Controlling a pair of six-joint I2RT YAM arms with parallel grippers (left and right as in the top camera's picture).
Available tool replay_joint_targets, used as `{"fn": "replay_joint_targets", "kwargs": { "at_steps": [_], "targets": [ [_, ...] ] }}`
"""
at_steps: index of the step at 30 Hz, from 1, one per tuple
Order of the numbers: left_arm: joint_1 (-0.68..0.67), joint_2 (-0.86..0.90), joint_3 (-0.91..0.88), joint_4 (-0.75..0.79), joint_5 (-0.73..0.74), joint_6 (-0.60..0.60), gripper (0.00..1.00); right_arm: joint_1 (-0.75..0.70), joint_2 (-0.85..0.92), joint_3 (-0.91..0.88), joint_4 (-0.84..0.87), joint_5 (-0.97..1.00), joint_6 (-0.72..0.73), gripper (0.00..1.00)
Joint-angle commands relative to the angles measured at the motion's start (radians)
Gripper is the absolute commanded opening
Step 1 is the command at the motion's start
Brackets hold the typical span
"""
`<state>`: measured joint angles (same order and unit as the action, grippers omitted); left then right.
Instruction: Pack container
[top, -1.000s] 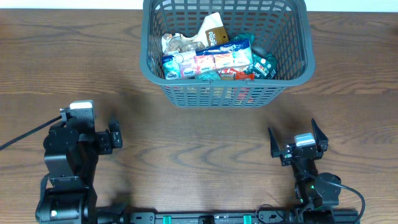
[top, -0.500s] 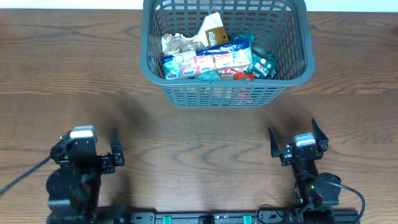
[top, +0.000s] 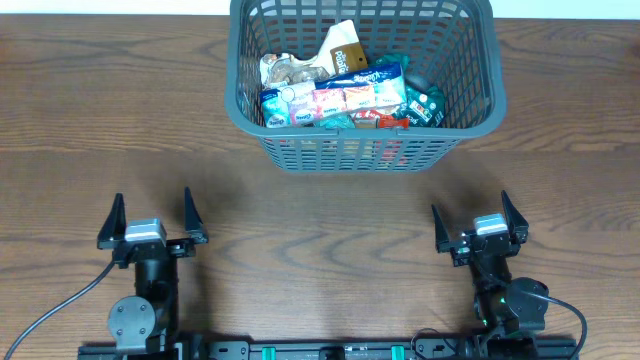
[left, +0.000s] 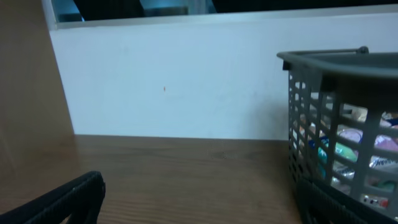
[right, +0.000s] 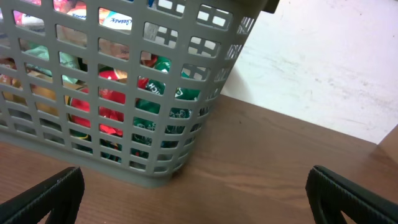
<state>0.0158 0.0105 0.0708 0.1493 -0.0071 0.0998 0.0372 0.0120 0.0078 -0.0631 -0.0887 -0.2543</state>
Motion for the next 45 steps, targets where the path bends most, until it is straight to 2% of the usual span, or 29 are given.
{"fn": "replay_joint_targets", "kwargs": {
  "at_steps": [1,7,14,45],
  "targets": [
    [-0.008,-0.008,-0.053,0.039,-0.001,-0.016,0.98,0.01,-0.007,-0.002,-0.005,0.01,-0.005,0.99],
    [-0.02,-0.008,-0.067,-0.044,0.003,-0.016,0.99,0.01,-0.007,-0.002,-0.005,0.01,-0.005,0.99],
    [-0.024,-0.008,-0.067,-0.211,0.19,-0.018,0.99,0.01,-0.007,-0.002,-0.005,0.01,-0.005,0.99],
    [-0.062,-0.007,-0.067,-0.201,0.209,-0.031,0.99,0.01,-0.007,-0.002,-0.005,0.01,-0.005,0.99]
  ]
}}
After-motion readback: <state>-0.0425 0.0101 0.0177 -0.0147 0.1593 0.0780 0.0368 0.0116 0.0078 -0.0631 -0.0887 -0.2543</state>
